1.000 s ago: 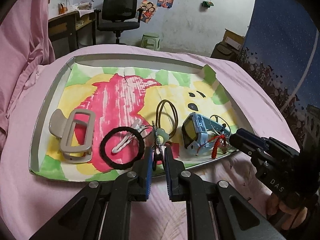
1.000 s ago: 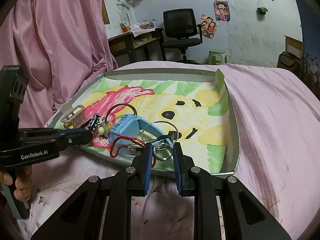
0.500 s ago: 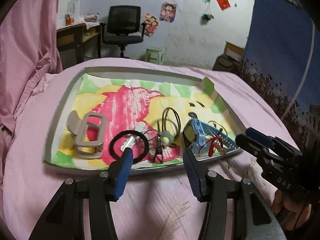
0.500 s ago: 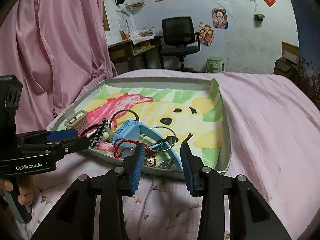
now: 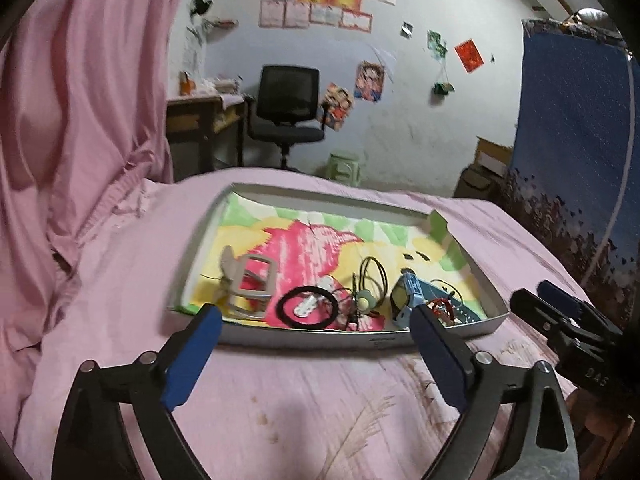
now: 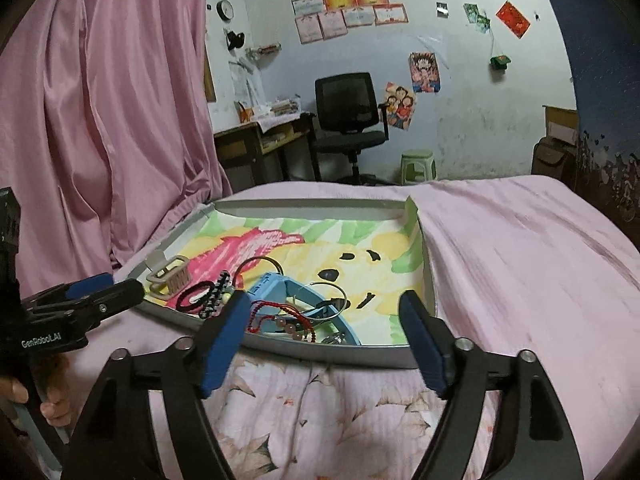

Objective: Organize jewelry

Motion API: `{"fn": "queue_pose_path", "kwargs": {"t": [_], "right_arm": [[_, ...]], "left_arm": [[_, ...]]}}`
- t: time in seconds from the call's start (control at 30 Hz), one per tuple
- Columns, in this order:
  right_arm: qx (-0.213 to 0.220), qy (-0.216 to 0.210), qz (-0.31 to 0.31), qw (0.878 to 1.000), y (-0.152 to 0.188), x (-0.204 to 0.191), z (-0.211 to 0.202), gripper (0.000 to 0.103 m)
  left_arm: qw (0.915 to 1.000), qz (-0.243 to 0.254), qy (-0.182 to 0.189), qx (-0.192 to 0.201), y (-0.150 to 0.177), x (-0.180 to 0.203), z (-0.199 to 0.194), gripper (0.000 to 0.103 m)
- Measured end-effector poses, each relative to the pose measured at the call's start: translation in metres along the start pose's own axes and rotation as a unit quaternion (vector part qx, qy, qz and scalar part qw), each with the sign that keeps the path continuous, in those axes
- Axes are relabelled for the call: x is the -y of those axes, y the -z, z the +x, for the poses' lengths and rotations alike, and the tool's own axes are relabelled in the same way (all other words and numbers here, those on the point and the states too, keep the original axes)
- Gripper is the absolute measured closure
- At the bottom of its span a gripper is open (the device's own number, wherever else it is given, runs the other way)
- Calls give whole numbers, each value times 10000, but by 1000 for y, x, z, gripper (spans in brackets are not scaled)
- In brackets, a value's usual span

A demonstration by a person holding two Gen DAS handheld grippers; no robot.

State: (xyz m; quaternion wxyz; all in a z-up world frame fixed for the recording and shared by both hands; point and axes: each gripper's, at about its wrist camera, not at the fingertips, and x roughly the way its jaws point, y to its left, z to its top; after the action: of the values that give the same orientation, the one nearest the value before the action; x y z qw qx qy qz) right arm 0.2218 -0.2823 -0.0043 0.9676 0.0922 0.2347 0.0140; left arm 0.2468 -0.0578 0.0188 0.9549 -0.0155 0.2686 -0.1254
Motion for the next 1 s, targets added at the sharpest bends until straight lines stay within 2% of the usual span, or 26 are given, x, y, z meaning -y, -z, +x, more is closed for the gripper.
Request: {"fn": "queue_pose_path", "kwargs": {"t": [0.17,0.27,0.5,1.0], "right_arm": [[195,-26,-48,9998,1,-5,-17,13],[295,-39,-89,9995,2,-8,-28,12],[599,-100,-106,9981,5,-14,-55,2],[928,-22,-201,9955,25,-22,-103,1]], "left_arm": [[9995,-69,-136,289,6,-3,-21,4],[9988,-60,-197,444,11,-2,-33,3],[9970,-53,-285,722,22,0,-62,1],[9943,-122,-376,991,51,-6,-100,0]]}}
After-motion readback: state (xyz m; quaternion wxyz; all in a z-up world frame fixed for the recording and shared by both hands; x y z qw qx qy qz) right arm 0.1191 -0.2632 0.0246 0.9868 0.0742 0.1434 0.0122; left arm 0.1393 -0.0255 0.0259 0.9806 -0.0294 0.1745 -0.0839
